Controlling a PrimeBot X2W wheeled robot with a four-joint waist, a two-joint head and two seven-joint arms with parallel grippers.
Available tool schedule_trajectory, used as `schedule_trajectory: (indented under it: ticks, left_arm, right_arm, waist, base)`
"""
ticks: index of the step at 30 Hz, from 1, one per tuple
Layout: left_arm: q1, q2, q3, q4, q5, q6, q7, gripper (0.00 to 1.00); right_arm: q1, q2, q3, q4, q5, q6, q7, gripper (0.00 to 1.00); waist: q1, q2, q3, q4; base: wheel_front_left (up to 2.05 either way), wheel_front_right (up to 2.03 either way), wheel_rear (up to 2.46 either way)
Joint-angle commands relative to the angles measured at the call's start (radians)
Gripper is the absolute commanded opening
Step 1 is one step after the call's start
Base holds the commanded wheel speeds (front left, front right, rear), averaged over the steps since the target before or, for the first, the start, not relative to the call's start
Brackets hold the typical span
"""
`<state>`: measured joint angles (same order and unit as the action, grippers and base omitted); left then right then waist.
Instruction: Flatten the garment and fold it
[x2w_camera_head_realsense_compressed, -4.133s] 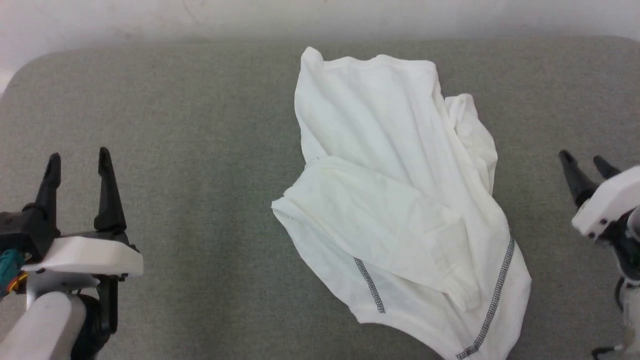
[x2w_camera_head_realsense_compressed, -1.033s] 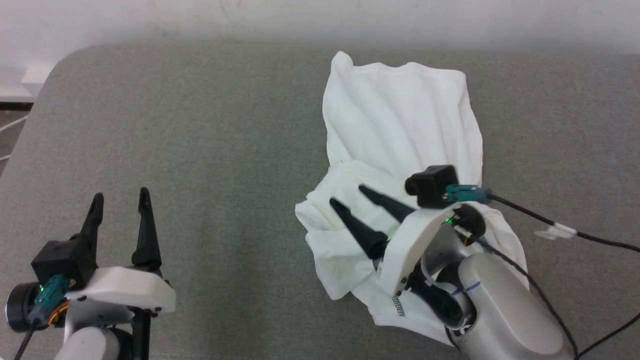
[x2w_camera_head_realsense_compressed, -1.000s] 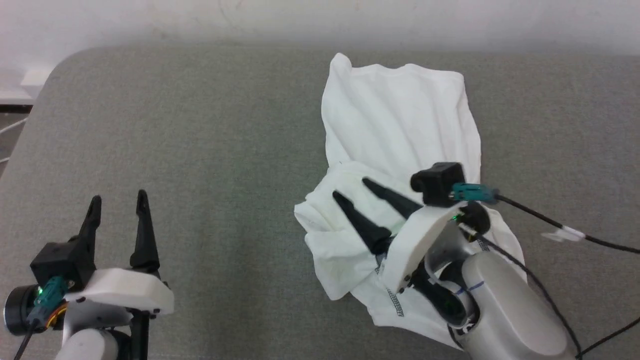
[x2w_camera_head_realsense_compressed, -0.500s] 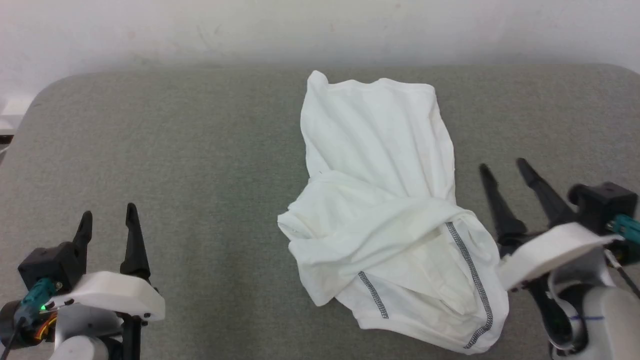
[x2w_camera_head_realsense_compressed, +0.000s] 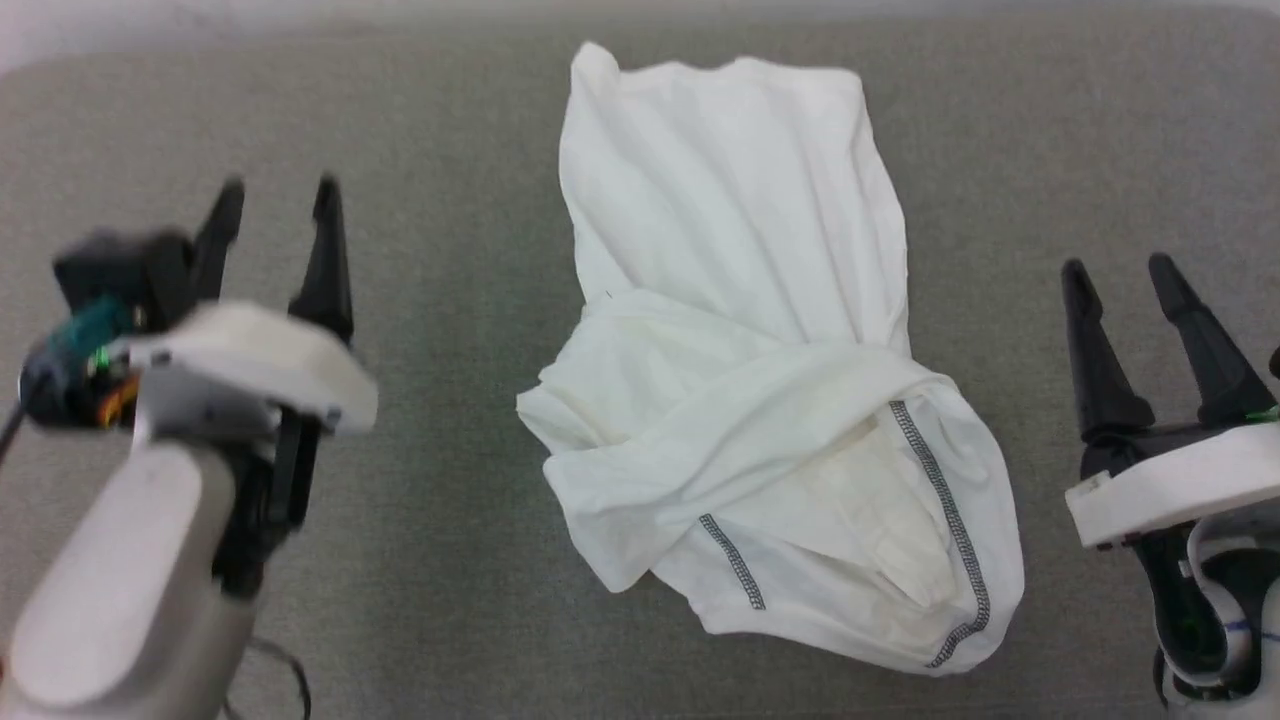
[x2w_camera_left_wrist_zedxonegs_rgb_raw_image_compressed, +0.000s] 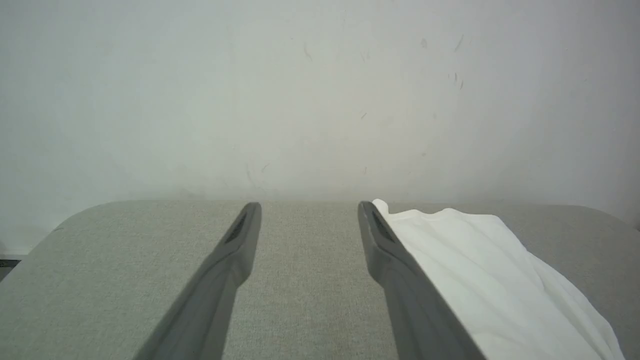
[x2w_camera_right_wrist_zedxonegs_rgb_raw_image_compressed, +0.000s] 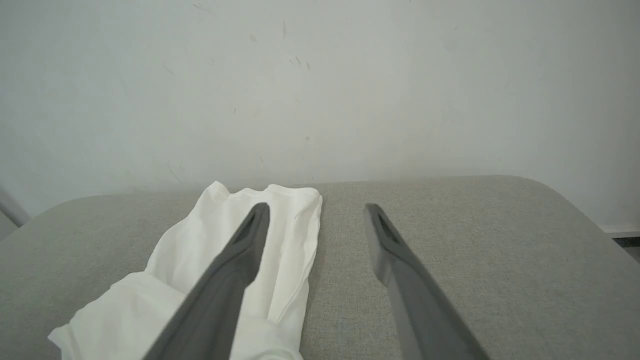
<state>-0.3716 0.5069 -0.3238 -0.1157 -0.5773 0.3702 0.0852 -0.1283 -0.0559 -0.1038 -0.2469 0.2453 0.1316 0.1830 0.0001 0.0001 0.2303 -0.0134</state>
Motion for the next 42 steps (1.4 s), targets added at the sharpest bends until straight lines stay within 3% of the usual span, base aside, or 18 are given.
schedule_trajectory:
  ticks: [1,13,18,26,35,36,37,38,42]
  left_arm:
    - [-0.091,-0.01,-0.015,0.02,0.014,-0.018,0.021,1.0]
    - [-0.685,-0.108,-0.126,0.386,0.018,-0.163,0.261,1.0]
    - [-0.824,-0.123,-0.151,0.528,0.012,-0.191,0.371,1.0]
    - [-0.904,-0.07,-0.187,0.693,0.017,-0.202,0.57,1.0]
    - [-0.899,0.006,-0.209,0.738,0.002,-0.221,0.74,1.0]
    - [-0.892,0.008,-0.22,0.744,-0.002,-0.227,0.778,0.93]
    - [-0.884,0.012,-0.232,0.749,-0.008,-0.236,0.823,0.41]
    - [-0.88,0.016,-0.238,0.751,-0.013,-0.238,0.859,0.0]
    - [-0.857,0.026,-0.249,0.729,-0.023,-0.218,0.935,0.0]
  right_arm:
    - [-0.028,0.005,0.001,-0.011,-0.001,-0.001,-0.003,1.0]
    - [-0.116,0.005,0.062,-0.018,0.047,-0.001,-0.049,1.0]
    - [-0.127,0.006,0.101,-0.013,0.064,-0.001,-0.069,1.0]
    - [-0.123,0.006,0.162,0.002,0.085,-0.001,-0.095,1.0]
    - [-0.099,0.006,0.19,0.014,0.092,-0.001,-0.109,1.0]
    - [-0.099,0.006,0.19,0.016,0.091,-0.001,-0.11,1.0]
    - [-0.099,0.006,0.191,0.019,0.09,-0.001,-0.108,1.0]
    - [-0.099,0.006,0.192,0.02,0.091,-0.001,-0.107,1.0]
    - [-0.104,0.006,0.194,0.027,0.093,-0.001,-0.098,1.0]
  waist:
    - [-0.0001,-0.0001,0.109,-0.033]
    - [-0.0001,-0.0001,0.312,-0.168]
    - [-0.0001,-0.0001,0.363,-0.232]
    - [-0.0001,-0.0001,0.424,-0.327]
    - [-0.0001,-0.0001,0.469,-0.372]
    - [-0.0001,-0.0001,0.47,-0.373]
    - [-0.0001,-0.0001,0.471,-0.373]
    - [-0.0001,-0.0001,0.473,-0.373]
    - [-0.0001,-0.0001,0.473,-0.37]
  base:
    - [0.0,0.0,0.0]
    - [0.0,0.0,0.0]
    - [0.0,0.0,0.0]
    - [0.0,0.0,0.0]
    - [0.0,0.0,0.0]
    - [0.0,0.0,0.0]
    - [0.0,0.0,0.0]
    - [0.0,0.0,0.0]
    - [0.0,0.0,0.0]
